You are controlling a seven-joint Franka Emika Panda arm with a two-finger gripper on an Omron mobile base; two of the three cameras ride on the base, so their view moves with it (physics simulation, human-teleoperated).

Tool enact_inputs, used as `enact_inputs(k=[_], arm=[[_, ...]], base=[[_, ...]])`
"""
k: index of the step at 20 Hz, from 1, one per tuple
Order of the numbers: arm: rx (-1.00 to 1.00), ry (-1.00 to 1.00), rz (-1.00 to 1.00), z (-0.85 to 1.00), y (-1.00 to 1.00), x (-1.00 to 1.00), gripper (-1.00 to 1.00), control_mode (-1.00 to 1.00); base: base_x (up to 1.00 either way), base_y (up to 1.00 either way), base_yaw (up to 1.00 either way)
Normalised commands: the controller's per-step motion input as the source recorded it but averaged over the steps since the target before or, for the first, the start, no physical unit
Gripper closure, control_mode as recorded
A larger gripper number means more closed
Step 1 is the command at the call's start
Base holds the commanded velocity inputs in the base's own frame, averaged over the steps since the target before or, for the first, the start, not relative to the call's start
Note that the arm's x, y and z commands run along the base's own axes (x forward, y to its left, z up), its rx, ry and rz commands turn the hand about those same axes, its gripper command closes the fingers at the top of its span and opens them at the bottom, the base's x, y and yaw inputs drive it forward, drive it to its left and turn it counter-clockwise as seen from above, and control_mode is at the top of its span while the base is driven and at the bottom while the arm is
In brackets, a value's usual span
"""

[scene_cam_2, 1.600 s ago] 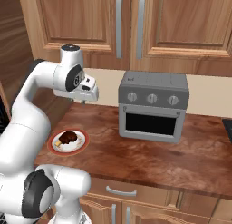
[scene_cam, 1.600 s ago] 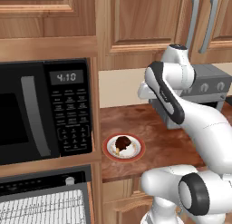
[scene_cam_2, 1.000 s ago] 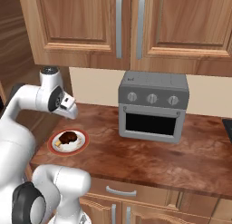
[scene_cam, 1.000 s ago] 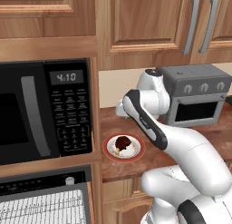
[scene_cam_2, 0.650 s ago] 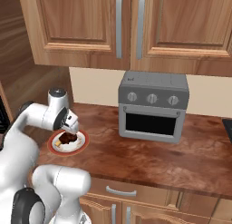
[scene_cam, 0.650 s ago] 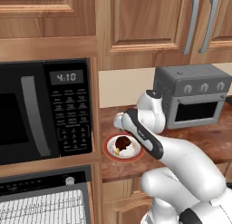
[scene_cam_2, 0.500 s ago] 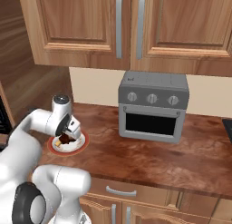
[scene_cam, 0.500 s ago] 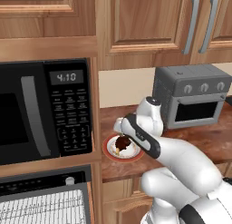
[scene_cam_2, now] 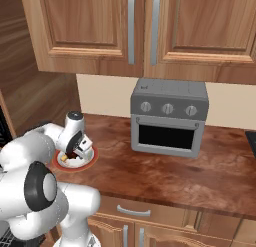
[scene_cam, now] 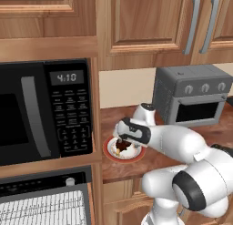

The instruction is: Place the steak on the bottom rack of the oven.

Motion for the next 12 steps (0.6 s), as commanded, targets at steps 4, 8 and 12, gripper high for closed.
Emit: enact_inputs(k=[4, 8, 12], arm=[[0.00, 0.04, 0.00, -0.10, 0.22, 0.09, -1.00, -1.00], [0.00, 0.00, 0.00, -0.16, 0.24, 0.00, -1.00, -1.00], [0.00, 0.02, -0.01, -0.29, 0.06, 0.00, -1.00, -1.00]], base=[[0.00, 0.00, 0.00], [0.00, 0.00, 0.00], [0.00, 0.00, 0.00]])
